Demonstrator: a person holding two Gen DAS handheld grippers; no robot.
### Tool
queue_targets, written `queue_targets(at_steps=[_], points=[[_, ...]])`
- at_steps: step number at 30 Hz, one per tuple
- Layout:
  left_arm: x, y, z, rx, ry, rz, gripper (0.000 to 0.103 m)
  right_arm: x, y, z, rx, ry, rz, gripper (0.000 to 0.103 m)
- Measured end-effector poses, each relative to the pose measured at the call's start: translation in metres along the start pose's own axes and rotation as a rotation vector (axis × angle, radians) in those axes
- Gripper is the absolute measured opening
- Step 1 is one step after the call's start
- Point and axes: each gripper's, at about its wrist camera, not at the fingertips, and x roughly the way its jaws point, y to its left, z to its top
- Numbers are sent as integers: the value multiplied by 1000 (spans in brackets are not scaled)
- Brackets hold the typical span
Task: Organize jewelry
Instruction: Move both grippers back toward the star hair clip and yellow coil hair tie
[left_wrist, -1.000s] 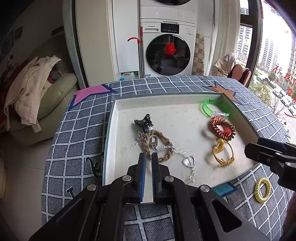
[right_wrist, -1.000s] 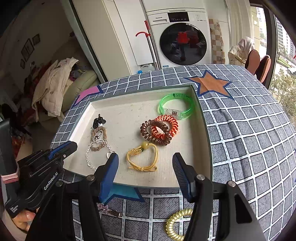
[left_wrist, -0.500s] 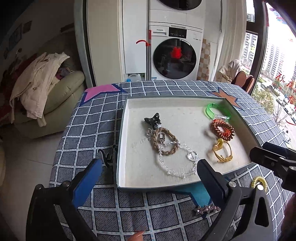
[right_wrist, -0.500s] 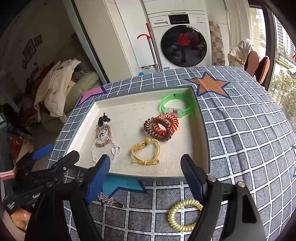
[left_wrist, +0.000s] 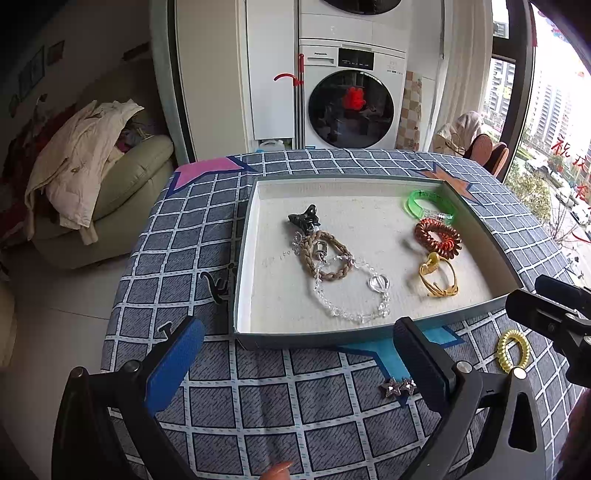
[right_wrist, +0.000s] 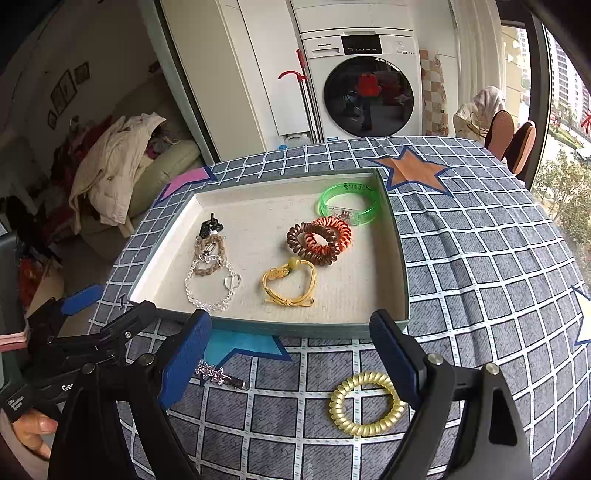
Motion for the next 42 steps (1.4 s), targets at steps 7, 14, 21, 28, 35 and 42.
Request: queue_targets(at_steps=[7,14,21,28,35,42], points=[[-8,-5,-11,5,15,0,103,-8,-10,-9,14,12,-28,90],[-5,-5,-32,-36,103,-61,103,-15,-25,-28,43,45,-32,90],[1,-18,-46,-83,188,-110,103,-12,-41,-55,68,111,-68,90],[16,-32,-43,-204,263,-136,103,-19,-62,-65,116,106,-102,90],[31,-53,-36,-260,283,-63,103,-25,-75,-66,138,90,-107,90],[37,-67,-35,-199,277,10,103,-18,-78,-65,131,98,-115,90]])
